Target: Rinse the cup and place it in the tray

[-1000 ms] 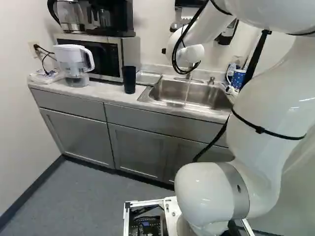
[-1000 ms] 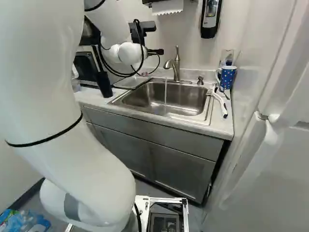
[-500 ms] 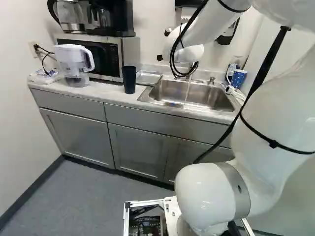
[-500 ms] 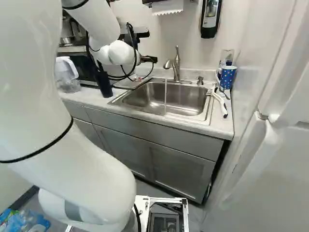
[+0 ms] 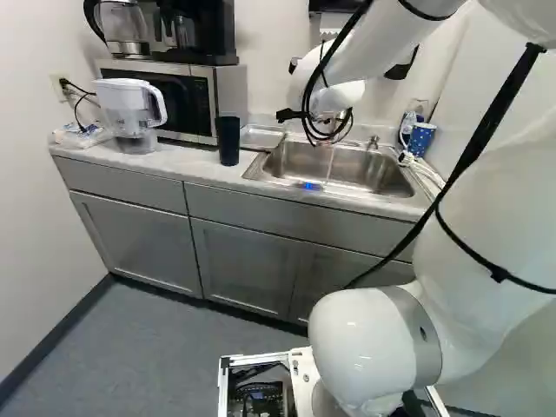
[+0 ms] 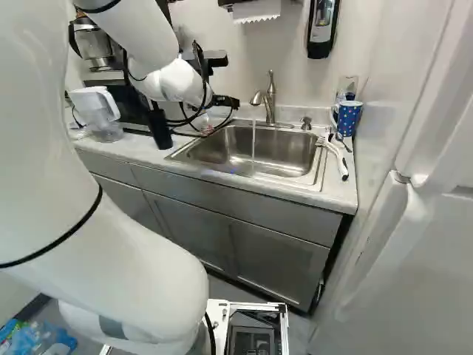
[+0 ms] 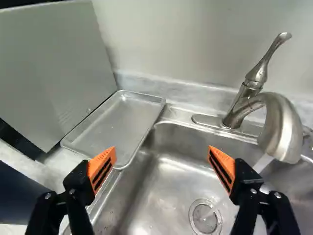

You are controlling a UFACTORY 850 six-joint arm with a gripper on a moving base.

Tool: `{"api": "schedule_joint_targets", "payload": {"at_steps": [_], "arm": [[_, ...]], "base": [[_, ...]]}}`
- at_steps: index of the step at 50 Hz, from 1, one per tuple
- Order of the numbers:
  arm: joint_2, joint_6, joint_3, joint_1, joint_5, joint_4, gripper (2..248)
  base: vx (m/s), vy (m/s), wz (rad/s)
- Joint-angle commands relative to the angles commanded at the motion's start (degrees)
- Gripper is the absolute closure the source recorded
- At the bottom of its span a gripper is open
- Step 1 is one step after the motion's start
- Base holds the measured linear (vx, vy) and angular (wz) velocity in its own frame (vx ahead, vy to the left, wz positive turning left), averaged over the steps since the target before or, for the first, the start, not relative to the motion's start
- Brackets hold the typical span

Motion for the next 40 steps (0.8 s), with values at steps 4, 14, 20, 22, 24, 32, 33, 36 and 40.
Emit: {"api": "schedule_joint_targets", "payload": {"at_steps": [4, 14, 20, 22, 24, 32, 33, 36, 40], "arm": [[0.0, 0.0, 0.0, -0.01, -1.82, 0.0, 3], [0.0, 0.0, 0.0, -0.46, -6.41, 0.0, 3], [0.25, 0.0, 0.24, -1.31, -8.73, 0.0, 3], [0.4, 0.0, 0.38, -1.66, -8.73, 0.0, 3], [0.56, 0.0, 0.53, -2.02, -8.73, 0.0, 3], [1.22, 0.0, 1.16, -3.53, -8.73, 0.0, 3], [1.31, 0.0, 1.24, -3.73, -8.73, 0.0, 3], [1.57, 0.0, 1.48, -4.37, -8.73, 0.0, 3], [1.86, 0.0, 1.76, -5.1, -8.73, 0.0, 3]], "base": [[0.0, 0.0, 0.0], [0.0, 0.0, 0.0], [0.0, 0.0, 0.0], [0.0, 0.0, 0.0], [0.0, 0.0, 0.0], [0.0, 0.0, 0.0], [0.0, 0.0, 0.0], [0.0, 0.0, 0.0], [0.0, 0.0, 0.0]]}}
